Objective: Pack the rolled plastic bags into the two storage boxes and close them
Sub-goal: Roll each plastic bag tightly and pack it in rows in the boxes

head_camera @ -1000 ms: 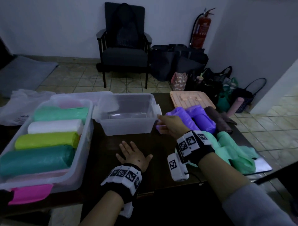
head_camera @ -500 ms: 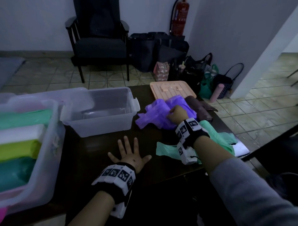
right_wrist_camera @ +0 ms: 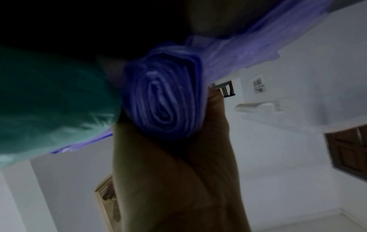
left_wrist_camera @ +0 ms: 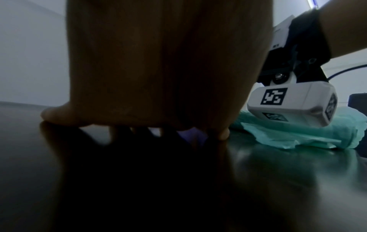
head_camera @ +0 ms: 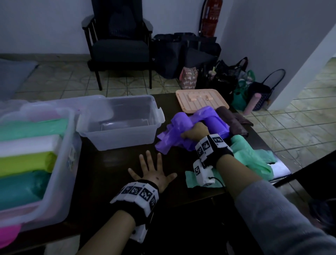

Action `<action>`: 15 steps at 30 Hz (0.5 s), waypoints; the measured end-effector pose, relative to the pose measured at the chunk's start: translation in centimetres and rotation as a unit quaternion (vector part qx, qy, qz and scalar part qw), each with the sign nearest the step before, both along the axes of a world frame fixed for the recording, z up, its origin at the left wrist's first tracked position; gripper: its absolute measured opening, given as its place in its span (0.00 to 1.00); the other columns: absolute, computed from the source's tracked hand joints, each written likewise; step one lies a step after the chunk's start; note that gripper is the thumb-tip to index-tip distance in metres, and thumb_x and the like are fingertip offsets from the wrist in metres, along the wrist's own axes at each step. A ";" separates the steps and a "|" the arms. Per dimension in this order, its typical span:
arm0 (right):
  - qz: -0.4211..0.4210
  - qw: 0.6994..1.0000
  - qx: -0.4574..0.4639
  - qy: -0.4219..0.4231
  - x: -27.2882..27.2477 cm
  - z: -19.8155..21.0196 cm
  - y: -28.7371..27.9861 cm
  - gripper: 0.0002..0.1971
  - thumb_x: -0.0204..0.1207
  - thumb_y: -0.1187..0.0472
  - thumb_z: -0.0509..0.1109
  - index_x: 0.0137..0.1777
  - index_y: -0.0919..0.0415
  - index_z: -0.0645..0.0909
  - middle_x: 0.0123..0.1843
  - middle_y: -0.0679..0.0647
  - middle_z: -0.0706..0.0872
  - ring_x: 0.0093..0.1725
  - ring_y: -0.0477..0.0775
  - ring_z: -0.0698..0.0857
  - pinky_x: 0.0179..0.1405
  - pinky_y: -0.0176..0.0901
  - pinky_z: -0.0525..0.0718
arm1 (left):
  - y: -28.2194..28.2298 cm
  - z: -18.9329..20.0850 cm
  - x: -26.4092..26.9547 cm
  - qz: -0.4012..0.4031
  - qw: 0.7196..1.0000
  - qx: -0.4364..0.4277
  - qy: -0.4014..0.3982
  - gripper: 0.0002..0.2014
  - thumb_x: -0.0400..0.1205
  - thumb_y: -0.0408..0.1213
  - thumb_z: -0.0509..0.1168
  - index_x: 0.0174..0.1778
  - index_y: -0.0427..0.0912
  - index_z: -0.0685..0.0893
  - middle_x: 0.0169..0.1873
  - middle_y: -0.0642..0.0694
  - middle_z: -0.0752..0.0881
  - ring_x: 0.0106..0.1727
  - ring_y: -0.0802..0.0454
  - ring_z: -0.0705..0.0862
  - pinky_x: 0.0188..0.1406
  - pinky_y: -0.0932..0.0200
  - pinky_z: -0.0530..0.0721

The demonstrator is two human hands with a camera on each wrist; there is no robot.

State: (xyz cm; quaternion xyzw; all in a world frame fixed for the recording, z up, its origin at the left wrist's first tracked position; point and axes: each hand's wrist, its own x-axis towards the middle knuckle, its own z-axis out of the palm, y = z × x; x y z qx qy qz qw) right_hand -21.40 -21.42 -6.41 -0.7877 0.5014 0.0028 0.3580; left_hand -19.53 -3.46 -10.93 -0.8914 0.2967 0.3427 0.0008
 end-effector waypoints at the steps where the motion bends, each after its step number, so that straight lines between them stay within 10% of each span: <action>1: 0.010 1.000 -0.030 -0.001 0.0 -0.1 0.0 0.26 0.68 0.55 0.77 0.62 0.65 0.74 0.56 0.56 0.77 0.56 0.58 0.79 0.53 0.46 0.78 | 0.0 0.0 0.0 -0.001 1.000 -0.002 -0.001 0.44 0.79 0.68 0.50 0.80 0.54 0.31 0.77 0.43 0.23 0.78 0.40 0.24 0.71 0.24 0.36; 6: 0.015 0.986 -0.147 -0.071 -1.5 1.4 0.4 0.29 0.68 0.60 0.74 0.68 0.61 0.69 0.65 0.62 0.77 0.66 0.64 0.76 0.67 0.61 0.72 | -0.1 1.6 0.7 -0.021 1.000 0.013 0.019 0.45 0.80 0.62 0.58 0.82 0.51 0.37 0.80 0.41 0.29 0.80 0.37 0.30 0.73 0.24 0.45; 10: 0.049 0.940 -0.320 -0.110 -3.5 2.4 1.1 0.30 0.62 0.63 0.75 0.66 0.58 0.73 0.71 0.61 0.68 0.69 0.64 0.71 0.61 0.59 0.73 | -0.5 3.4 2.0 0.007 0.991 -0.133 -0.025 0.26 0.85 0.55 0.52 0.70 0.41 0.74 0.72 0.37 0.69 0.73 0.40 0.68 0.70 0.41 0.70; 13: 0.134 0.888 -0.427 -0.108 -4.9 2.1 1.5 0.31 0.57 0.60 0.77 0.63 0.58 0.76 0.61 0.61 0.75 0.60 0.65 0.76 0.50 0.55 0.73 | -1.2 4.0 2.5 0.160 0.933 -0.298 0.124 0.34 0.84 0.62 0.43 0.51 0.37 0.84 0.53 0.39 0.86 0.52 0.42 0.84 0.56 0.50 0.81; 15: 0.216 0.848 -0.475 -0.092 -5.8 1.3 1.9 0.30 0.52 0.59 0.79 0.58 0.56 0.78 0.51 0.59 0.80 0.50 0.64 0.80 0.43 0.51 0.72 | -2.1 4.1 2.7 0.273 0.841 -0.344 0.316 0.40 0.80 0.68 0.37 0.48 0.37 0.84 0.45 0.39 0.87 0.44 0.43 0.86 0.47 0.52 0.83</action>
